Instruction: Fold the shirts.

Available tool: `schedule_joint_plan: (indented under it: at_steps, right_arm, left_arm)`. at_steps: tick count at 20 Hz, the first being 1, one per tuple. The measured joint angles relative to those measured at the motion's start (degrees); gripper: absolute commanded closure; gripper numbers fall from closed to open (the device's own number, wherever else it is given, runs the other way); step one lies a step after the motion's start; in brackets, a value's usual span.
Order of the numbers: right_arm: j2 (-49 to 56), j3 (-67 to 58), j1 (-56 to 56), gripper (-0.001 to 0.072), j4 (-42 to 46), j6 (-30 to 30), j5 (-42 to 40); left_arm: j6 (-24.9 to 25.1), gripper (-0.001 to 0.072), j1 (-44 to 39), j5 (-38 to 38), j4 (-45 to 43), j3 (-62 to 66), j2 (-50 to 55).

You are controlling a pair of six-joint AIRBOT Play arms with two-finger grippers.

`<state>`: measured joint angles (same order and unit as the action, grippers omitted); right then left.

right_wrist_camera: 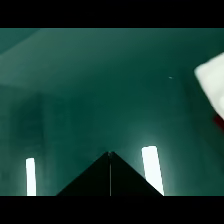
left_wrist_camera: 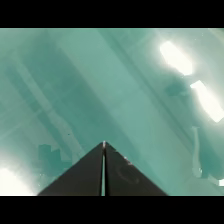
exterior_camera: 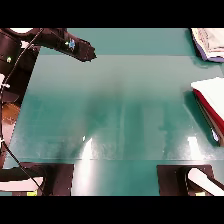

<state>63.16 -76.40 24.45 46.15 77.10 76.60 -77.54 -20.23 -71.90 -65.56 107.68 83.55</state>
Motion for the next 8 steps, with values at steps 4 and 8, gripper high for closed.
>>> schedule_joint_plan:
  at_steps: [4,8]
  right_arm:
    - [0.0,0.0,-8.5,0.0696,-0.8,-0.1,-4.5]
    - [0.0,0.0,-11.5,0.0696,-1.0,-0.1,-6.2]
  left_arm:
    - [0.0,0.068,0.0,0.0,0.0,0.0,0.0]
    - [-0.1,0.068,0.0,-0.1,0.0,0.0,0.0]
